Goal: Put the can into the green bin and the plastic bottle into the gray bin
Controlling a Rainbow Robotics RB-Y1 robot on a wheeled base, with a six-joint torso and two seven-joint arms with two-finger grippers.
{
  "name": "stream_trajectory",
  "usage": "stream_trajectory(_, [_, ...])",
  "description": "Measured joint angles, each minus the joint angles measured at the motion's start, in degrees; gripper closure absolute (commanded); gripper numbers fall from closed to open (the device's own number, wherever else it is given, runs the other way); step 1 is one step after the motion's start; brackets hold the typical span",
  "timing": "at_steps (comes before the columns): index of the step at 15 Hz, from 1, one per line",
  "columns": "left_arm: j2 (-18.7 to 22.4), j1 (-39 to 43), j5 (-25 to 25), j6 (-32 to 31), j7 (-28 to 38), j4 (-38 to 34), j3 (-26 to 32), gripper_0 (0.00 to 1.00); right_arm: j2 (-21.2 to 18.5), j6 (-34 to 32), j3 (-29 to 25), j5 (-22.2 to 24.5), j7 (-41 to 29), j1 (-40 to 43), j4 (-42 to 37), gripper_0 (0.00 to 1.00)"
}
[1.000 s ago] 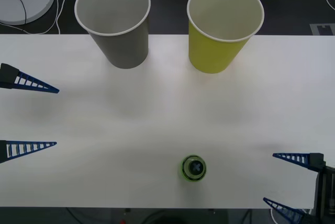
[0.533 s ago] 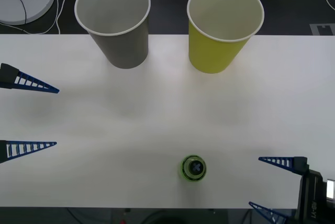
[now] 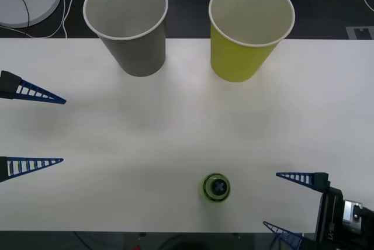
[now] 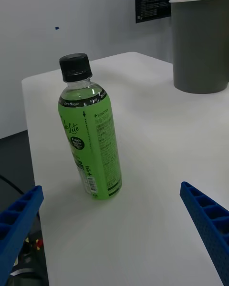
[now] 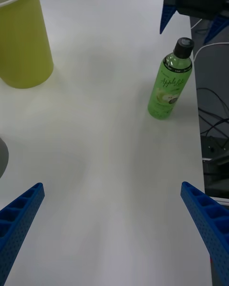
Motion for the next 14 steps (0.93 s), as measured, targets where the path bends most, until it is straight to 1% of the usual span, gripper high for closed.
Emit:
stream_trajectory(7, [0.0,0.0,0.0,0.0,0.0,0.0,0.0,0.00,2.2,3.8,6.1,-0.4,1.8,-4.4,0.0,0.00])
stream_trajectory(14, [0.0,0.0,0.0,0.0,0.0,0.0,0.0,0.00,4.0,6.8,10.2,-0.4,3.3,-7.8,0.0,0.00])
